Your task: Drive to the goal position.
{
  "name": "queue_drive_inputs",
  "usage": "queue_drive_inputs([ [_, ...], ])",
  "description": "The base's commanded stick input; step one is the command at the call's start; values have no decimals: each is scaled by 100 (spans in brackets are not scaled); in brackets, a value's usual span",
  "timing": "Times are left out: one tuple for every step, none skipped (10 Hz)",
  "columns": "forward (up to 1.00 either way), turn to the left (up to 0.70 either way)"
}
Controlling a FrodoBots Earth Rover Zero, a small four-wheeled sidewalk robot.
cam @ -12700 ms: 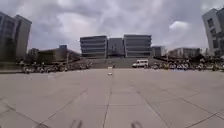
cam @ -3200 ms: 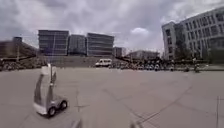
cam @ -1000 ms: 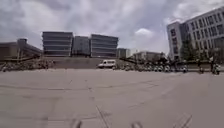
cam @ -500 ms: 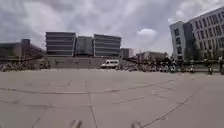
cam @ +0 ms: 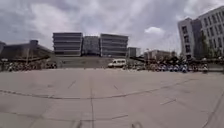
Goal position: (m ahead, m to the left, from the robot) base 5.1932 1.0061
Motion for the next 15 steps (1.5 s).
queue_drive_inputs([
  [85, 1],
  [85, 1],
  [85, 1],
  [85, 1],
  [85, 5],
  [85, 11],
  [85, 25],
  [85, 8],
  [85, 0],
  [85, -1],
  [85, -2],
  [85, -1],
  [85, -1],
  [85, -2],
  [85, -2],
])
